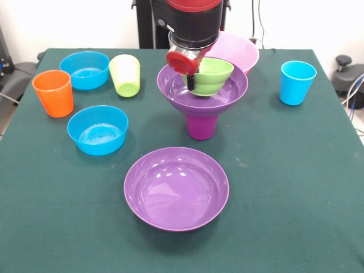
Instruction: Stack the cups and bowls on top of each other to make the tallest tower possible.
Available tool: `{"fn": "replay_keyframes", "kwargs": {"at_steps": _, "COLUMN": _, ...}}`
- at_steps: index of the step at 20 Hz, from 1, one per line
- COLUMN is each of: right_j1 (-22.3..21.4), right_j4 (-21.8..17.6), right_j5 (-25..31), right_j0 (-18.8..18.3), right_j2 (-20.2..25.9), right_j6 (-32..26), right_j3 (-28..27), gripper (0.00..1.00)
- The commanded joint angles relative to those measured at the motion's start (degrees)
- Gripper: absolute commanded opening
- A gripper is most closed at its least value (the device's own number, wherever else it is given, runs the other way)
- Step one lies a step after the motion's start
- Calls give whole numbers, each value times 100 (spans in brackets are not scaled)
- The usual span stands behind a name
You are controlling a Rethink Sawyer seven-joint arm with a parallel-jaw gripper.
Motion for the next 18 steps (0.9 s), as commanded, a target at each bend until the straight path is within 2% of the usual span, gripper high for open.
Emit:
{"fn": "replay_keyframes", "kwargs": {"at_steps": 1, "right_j1": -14, "right_j4": -267, "right_j5": -317, "right_j0": 42, "right_j2": 109, "right_j6": 355, "right_j3": 181, "gripper": 0}}
{"fn": "replay_keyframes", "kwargs": {"at_steps": 5, "right_j1": -21, "right_j4": -359, "right_j5": -147, "right_j0": 93, "right_j2": 45, "right_j6": 293, "right_j3": 132, "gripper": 0}}
{"fn": "replay_keyframes", "kwargs": {"at_steps": 18, "right_j1": -39, "right_j4": -355, "right_j5": -294, "right_j0": 44, "right_j2": 110, "right_j6": 239, "right_j3": 185, "gripper": 0}}
